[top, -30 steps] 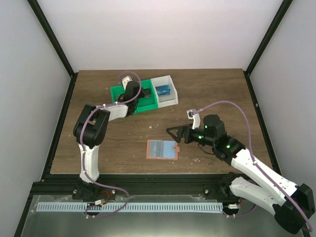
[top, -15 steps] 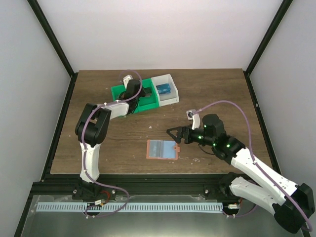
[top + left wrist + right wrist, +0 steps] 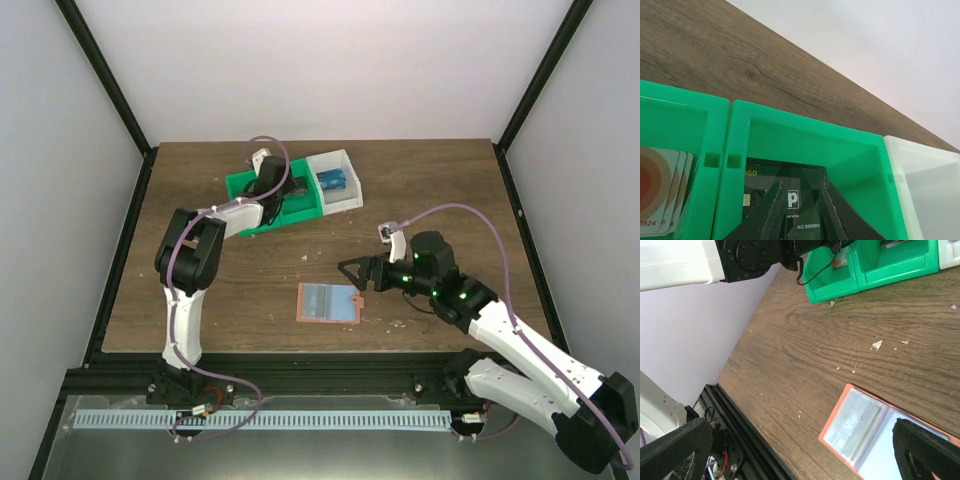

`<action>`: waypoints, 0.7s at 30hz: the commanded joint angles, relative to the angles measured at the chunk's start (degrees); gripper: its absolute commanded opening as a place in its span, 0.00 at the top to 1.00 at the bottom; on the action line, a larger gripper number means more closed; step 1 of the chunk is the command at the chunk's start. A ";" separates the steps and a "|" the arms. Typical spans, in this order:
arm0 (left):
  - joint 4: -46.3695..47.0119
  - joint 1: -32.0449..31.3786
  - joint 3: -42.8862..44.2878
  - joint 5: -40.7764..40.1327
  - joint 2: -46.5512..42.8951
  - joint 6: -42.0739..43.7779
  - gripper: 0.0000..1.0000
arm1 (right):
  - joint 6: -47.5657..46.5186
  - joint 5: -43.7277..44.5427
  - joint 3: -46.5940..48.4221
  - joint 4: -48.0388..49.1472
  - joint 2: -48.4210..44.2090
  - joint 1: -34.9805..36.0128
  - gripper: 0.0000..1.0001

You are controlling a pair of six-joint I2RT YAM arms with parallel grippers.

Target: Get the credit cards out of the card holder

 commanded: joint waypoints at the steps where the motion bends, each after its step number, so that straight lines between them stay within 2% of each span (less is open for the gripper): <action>1: -4.67 0.07 1.80 0.21 1.52 0.44 0.77 | -0.47 0.84 2.48 -0.93 -1.08 -0.30 0.00; 6: -8.22 0.06 4.06 0.32 1.16 1.59 0.69 | -0.06 0.49 2.43 -0.69 -0.94 -0.26 0.00; 12: -18.77 0.07 8.87 3.74 -1.10 5.92 0.50 | 0.50 0.42 1.16 -0.73 -0.74 -0.32 0.00; 15: -22.94 0.07 7.72 5.10 -5.32 6.52 0.37 | -0.08 1.58 1.45 -2.25 -0.79 -0.25 0.00; 18: -21.30 0.07 1.86 8.41 -11.74 7.68 0.13 | 1.25 4.54 0.53 -2.34 -2.64 -0.32 0.00; 21: -19.72 0.07 -4.90 12.66 -19.04 7.21 0.03 | 3.19 6.47 -0.55 -2.01 -4.22 -0.33 0.00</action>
